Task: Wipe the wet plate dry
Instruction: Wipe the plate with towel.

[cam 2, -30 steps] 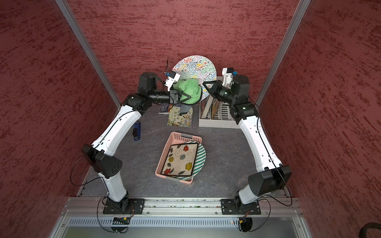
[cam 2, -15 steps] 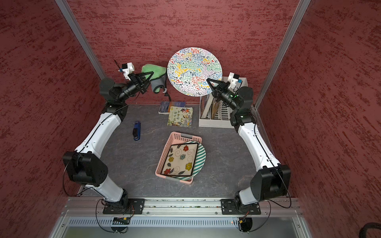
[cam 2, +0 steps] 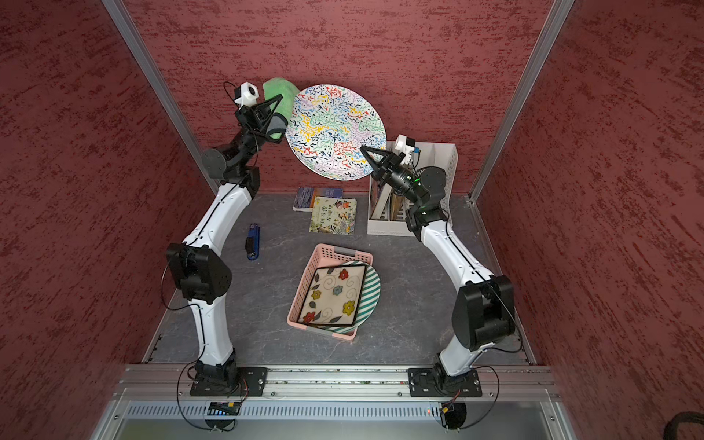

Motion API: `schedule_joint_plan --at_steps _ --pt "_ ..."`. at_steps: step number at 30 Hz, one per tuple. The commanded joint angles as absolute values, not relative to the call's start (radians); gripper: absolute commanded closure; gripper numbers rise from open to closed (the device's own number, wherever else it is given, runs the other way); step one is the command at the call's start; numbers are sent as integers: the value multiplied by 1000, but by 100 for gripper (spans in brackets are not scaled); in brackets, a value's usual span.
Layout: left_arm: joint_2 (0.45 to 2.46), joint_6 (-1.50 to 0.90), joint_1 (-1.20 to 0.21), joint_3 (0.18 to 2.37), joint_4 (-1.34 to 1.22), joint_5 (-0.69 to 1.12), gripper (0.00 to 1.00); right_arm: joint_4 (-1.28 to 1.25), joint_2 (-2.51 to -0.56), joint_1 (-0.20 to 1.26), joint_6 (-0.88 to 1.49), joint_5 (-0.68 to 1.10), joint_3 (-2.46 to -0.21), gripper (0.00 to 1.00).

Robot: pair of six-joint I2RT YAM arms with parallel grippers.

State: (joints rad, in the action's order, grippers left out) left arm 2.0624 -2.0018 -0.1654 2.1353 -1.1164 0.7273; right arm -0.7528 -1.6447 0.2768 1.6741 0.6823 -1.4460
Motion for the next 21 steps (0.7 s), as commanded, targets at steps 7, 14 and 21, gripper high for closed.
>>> schedule_joint_plan --at_steps 7,14,21 --pt "2082 -2117 -236 2050 -1303 557 100 -953 -1632 410 1628 688 -1516 100" --pt "1868 -2004 -140 1691 -1257 583 100 -964 -1555 364 1541 599 -1467 100" --pt "1944 -2095 -144 1796 -1240 601 100 -1058 -1611 395 1545 592 -1483 100"
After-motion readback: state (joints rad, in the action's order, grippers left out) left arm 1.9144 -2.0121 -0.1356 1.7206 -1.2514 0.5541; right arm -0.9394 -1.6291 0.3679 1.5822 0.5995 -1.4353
